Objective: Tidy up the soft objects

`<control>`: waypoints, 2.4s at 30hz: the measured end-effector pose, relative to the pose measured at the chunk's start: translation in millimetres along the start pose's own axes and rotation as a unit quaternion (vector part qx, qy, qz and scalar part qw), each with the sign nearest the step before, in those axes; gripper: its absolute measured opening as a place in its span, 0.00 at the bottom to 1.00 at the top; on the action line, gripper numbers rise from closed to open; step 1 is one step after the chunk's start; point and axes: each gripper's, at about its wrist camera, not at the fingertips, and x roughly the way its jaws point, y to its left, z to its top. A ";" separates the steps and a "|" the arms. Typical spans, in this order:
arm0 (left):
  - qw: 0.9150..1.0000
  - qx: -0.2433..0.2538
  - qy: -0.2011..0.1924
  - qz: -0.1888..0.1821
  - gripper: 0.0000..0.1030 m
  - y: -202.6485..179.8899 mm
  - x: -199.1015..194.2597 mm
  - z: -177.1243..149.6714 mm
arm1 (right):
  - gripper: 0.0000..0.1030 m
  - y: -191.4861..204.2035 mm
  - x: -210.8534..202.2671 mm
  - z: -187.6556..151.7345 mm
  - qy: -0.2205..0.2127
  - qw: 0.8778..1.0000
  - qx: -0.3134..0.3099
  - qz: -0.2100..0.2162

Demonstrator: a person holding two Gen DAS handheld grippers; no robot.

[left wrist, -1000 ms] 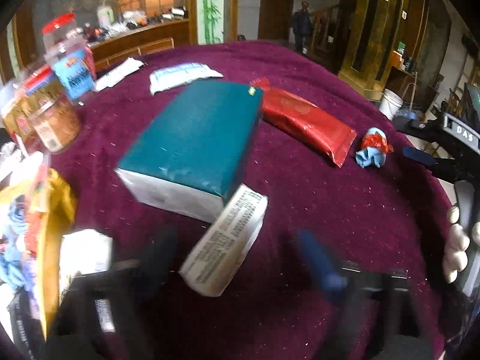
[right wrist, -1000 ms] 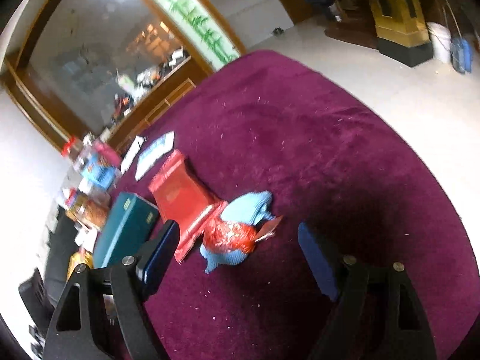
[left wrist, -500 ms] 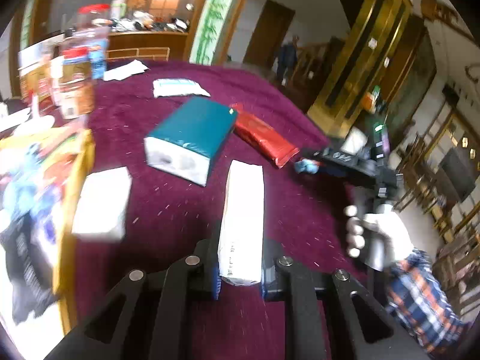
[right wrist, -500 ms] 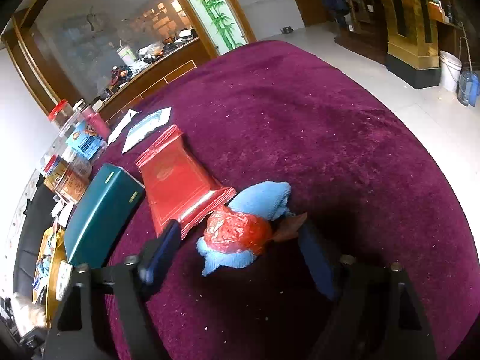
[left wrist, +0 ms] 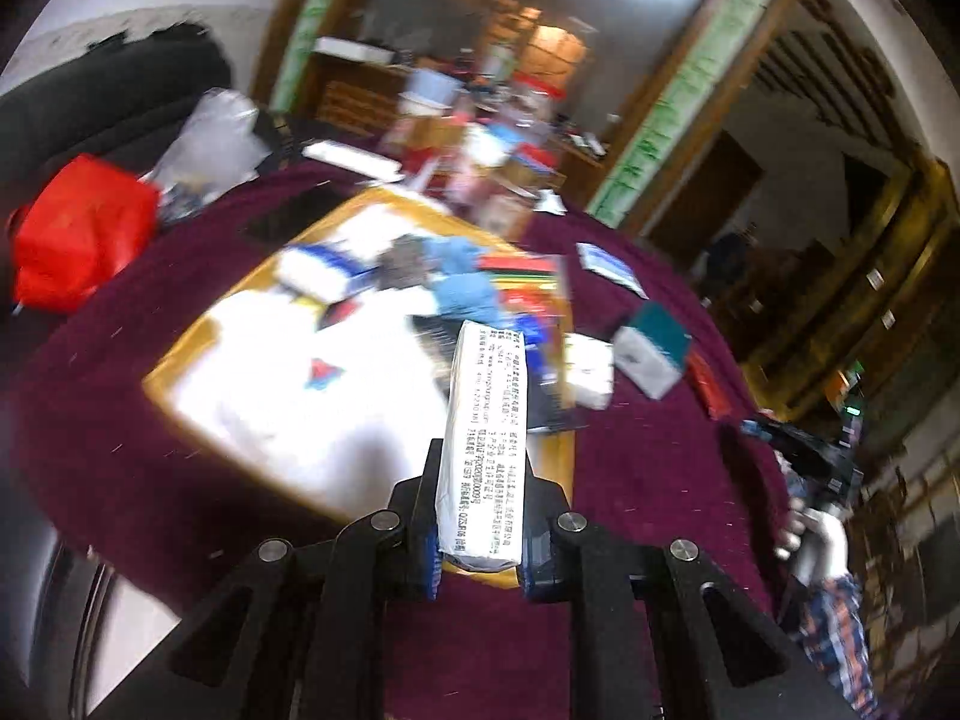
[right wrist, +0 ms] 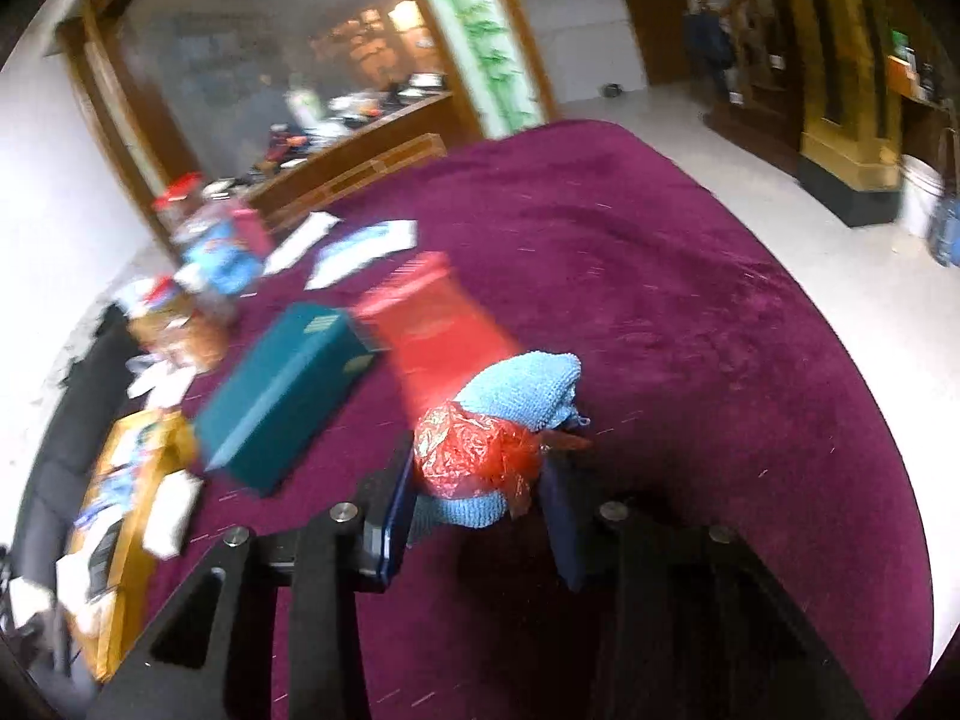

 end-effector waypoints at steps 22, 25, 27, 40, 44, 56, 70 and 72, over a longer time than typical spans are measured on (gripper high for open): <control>0.998 -0.036 0.020 -0.044 0.70 26.6 30.4 -0.8 | 0.37 324.5 -7.8 -116.5 0.154 0.925 -0.280 0.205; 0.998 -0.049 -0.019 -0.043 0.74 41.8 0.9 -3.7 | 0.37 349.0 2.1 -136.5 0.178 0.911 -0.308 0.209; 0.996 -0.062 -0.042 -0.040 0.75 55.1 -15.7 -5.7 | 0.37 362.5 9.4 -146.8 0.193 0.904 -0.317 0.213; 0.987 -0.126 -0.089 -0.037 0.79 112.6 -46.6 -13.3 | 0.47 411.6 51.0 -184.2 0.224 0.886 -0.363 0.183; 0.986 -0.137 -0.083 -0.041 0.82 118.1 -45.0 -15.7 | 0.57 405.1 50.9 -174.3 0.231 0.891 -0.334 0.202; 0.991 -0.099 -0.062 -0.060 0.84 89.6 -37.1 -14.9 | 0.77 263.2 -16.3 -89.8 0.102 0.955 -0.243 0.134; 0.993 0.037 0.032 -0.111 0.84 -42.4 16.8 -27.4 | 0.77 22.1 -23.6 -31.1 0.066 0.998 -0.015 0.019; 0.990 0.062 0.052 -0.117 0.84 -65.1 27.2 -33.7 | 0.77 12.8 -14.3 -26.2 0.068 0.998 -0.010 0.010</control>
